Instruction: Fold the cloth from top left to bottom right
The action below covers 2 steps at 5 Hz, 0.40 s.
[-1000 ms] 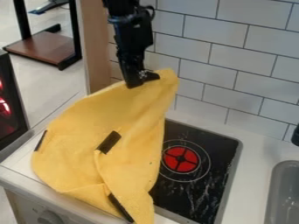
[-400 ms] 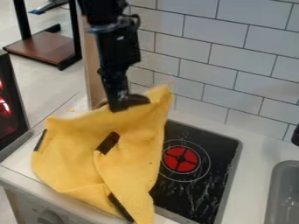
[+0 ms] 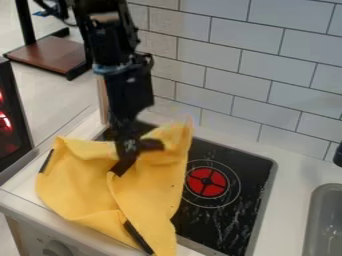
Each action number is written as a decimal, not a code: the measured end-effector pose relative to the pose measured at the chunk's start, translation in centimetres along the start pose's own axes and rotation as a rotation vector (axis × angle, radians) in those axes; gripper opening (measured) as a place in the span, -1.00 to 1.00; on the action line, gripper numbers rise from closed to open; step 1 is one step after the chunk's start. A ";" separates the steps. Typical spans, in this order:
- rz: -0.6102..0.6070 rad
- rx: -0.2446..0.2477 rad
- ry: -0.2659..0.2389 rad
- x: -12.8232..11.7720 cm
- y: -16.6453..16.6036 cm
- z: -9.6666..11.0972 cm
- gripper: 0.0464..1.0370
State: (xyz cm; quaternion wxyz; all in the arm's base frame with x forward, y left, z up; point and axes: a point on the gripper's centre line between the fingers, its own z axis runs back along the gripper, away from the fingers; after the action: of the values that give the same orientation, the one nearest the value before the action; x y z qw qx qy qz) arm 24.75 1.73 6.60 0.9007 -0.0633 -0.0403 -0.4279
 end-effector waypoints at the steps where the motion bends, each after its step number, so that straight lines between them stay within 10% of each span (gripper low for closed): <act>1: -0.001 -0.049 0.068 -1.4 -0.5 -2.7 -0.99; 2: -0.021 -0.046 0.035 -1.4 -0.9 -3.9 -0.99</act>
State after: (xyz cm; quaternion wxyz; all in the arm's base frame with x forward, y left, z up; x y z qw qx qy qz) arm 23.25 1.62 2.67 0.8951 -0.0759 -0.0156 -0.4391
